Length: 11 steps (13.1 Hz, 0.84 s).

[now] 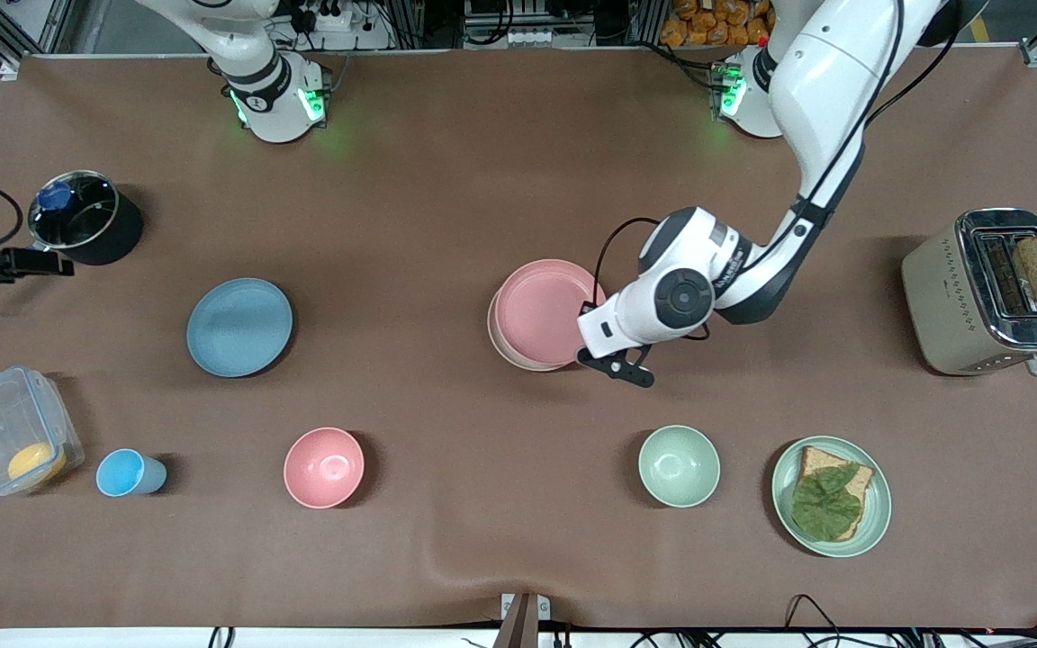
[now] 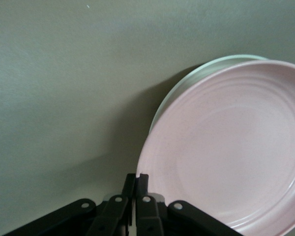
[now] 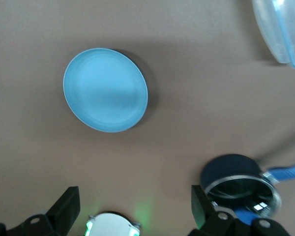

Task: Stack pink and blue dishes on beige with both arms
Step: 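Carry the pink plate over the beige plate with the left gripper, then lower the pink plate onto the beige plate while the right gripper reaches the blue plate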

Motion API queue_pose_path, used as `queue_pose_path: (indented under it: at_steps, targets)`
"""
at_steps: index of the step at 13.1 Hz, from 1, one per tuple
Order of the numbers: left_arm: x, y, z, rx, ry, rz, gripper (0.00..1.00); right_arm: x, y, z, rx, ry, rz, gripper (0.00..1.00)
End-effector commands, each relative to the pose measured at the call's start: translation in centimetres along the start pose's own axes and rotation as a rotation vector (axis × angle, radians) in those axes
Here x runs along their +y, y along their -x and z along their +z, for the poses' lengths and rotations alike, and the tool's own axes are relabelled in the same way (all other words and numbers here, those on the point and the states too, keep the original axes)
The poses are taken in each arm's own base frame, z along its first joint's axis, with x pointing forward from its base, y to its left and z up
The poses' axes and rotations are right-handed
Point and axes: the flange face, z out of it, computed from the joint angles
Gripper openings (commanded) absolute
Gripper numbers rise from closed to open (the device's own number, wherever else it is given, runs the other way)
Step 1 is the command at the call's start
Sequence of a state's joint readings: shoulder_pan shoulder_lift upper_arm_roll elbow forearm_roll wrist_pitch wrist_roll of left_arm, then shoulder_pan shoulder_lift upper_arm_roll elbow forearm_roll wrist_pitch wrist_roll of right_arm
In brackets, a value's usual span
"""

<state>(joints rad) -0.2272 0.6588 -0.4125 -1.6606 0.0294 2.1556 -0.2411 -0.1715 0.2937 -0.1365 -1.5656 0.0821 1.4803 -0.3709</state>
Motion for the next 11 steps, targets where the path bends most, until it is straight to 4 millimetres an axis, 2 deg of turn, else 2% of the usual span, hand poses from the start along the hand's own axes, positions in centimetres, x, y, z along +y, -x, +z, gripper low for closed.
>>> queue_pose_path:
  at_steps: [1,3,5,9,11]
  targets:
    - [0.7,-0.3,0.6,0.025,-0.023,-0.008,0.0,1.1,-2.7,4.7,0.008,-0.098,0.003,1.0]
    - [0.9,-0.4,1.2,0.027,-0.02,-0.005,0.0,2.1,-5.3,8.3,0.032,-0.112,-0.081,1.0]
    - [1.1,-0.5,1.6,0.031,-0.015,-0.005,0.0,2.9,-7.6,11.5,0.046,-0.1,-0.089,1.0]
    - [1.2,-0.5,2.5,0.03,-0.011,-0.003,0.0,4.4,-9.8,18.3,0.017,-0.209,-0.136,1.0]
    - [1.0,-0.6,2.9,0.027,-0.01,-0.006,0.0,4.6,-10.4,20.4,-0.001,-0.213,-0.131,1.0]
